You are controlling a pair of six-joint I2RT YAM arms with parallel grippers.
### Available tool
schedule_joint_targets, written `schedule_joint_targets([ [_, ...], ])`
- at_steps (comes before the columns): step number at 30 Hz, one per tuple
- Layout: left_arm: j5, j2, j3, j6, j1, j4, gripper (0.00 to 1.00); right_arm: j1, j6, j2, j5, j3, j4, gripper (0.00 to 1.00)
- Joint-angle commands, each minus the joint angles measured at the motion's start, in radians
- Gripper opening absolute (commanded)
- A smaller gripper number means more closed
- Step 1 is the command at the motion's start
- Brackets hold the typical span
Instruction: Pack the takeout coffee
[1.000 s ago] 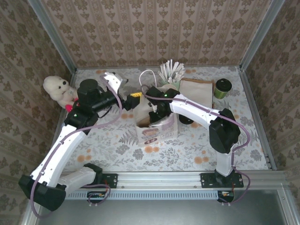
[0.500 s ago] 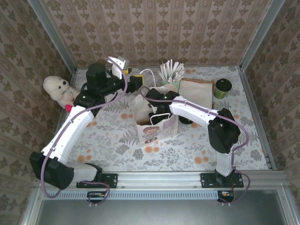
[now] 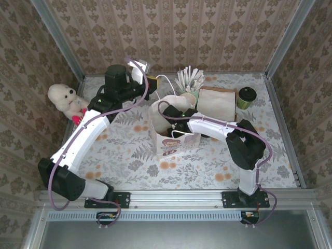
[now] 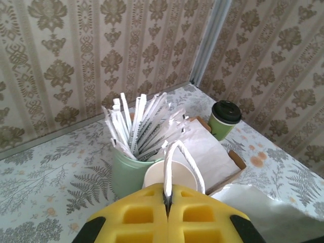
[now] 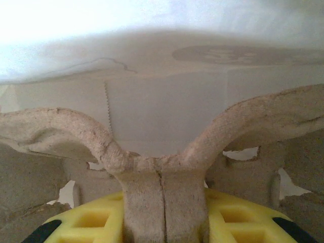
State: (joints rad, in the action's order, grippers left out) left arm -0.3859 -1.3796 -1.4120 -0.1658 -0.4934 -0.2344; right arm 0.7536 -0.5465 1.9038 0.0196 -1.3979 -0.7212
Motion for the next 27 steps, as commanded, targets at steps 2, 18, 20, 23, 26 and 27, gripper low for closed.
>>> schedule_joint_targets([
  [2, 0.058, 0.002, -0.043, -0.069, 0.018, 0.026, 0.00, 0.005, -0.052, 0.053, 0.052, 0.028, 0.006, 0.35],
  [18, -0.151, 0.001, 0.023, -0.058, 0.031, 0.146, 0.00, 0.011, -0.090, 0.027, 0.064, 0.071, 0.075, 0.65],
  [20, -0.149, -0.004, 0.027, -0.036, 0.026, 0.132, 0.00, 0.015, -0.079, -0.004, 0.049, 0.063, 0.110, 0.76],
  [23, -0.130, -0.008, 0.032, -0.018, 0.026, 0.112, 0.00, 0.015, -0.059, -0.061, 0.050, 0.067, 0.143, 0.80],
  [26, -0.112, -0.005, 0.043, -0.005, 0.027, 0.110, 0.00, 0.017, -0.012, -0.114, 0.040, 0.073, 0.144, 0.82],
  [27, -0.107, -0.006, 0.044, -0.001, 0.027, 0.107, 0.00, 0.017, 0.001, -0.134, 0.031, 0.083, 0.151, 0.82],
])
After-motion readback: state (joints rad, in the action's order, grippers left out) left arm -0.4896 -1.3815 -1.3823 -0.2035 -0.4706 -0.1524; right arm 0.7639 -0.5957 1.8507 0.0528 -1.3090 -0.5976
